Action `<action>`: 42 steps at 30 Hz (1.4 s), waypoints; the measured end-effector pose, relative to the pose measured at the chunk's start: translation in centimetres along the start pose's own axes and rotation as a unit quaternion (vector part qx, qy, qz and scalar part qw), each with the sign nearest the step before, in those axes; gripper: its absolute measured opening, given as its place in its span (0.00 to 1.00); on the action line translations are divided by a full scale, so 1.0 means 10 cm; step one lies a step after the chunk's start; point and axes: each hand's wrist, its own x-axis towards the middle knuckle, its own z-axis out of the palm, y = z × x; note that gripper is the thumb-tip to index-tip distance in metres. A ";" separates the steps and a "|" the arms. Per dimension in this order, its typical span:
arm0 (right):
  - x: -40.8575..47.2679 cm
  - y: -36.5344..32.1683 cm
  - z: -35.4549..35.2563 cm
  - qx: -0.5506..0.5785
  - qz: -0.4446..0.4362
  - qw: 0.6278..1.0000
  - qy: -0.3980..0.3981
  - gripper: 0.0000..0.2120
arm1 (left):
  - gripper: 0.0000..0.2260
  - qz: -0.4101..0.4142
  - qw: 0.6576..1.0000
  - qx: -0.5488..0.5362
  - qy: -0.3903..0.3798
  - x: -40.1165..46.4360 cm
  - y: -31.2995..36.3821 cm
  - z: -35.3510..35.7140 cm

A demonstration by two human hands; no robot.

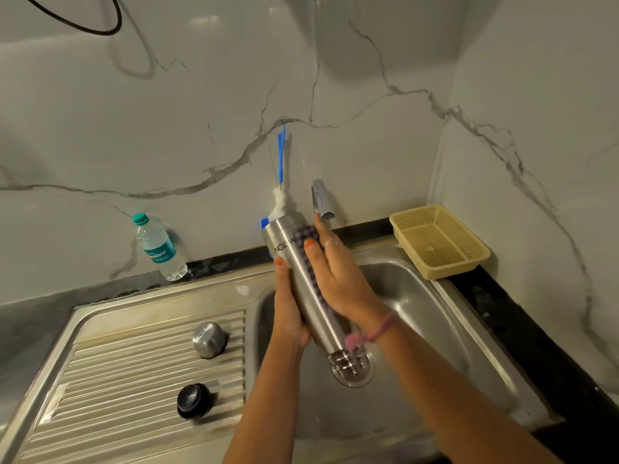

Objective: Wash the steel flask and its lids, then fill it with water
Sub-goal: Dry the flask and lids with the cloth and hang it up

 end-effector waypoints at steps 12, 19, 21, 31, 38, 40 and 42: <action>-0.28 0.05 -0.07 0.070 0.037 0.991 -0.110 0.35 | 0.36 0.055 0.995 -0.031 0.082 0.09 0.06 -0.06; -0.89 0.59 0.09 -0.010 0.100 0.994 -0.033 0.49 | 0.41 -0.005 0.993 0.008 0.114 0.08 0.02 -0.11; -0.88 0.61 0.09 -0.064 0.097 0.993 -0.006 0.49 | 0.43 -0.020 0.993 0.026 0.116 0.10 0.02 -0.08; -0.85 0.44 0.07 -0.218 0.019 0.973 -0.069 0.46 | 0.37 -0.039 0.989 0.039 0.138 0.05 -0.02 -0.01; 0.07 0.32 0.07 -0.045 0.050 0.997 0.030 0.43 | 0.26 -0.049 0.997 0.055 0.035 -0.09 -0.11 0.02; 0.28 0.27 0.01 -0.011 0.061 0.997 0.046 0.45 | 0.28 -0.053 0.996 0.067 0.040 -0.10 -0.10 0.03; 0.32 0.14 -0.02 -0.001 0.065 0.996 0.056 0.43 | 0.29 -0.054 0.995 0.072 0.045 -0.10 -0.10 0.04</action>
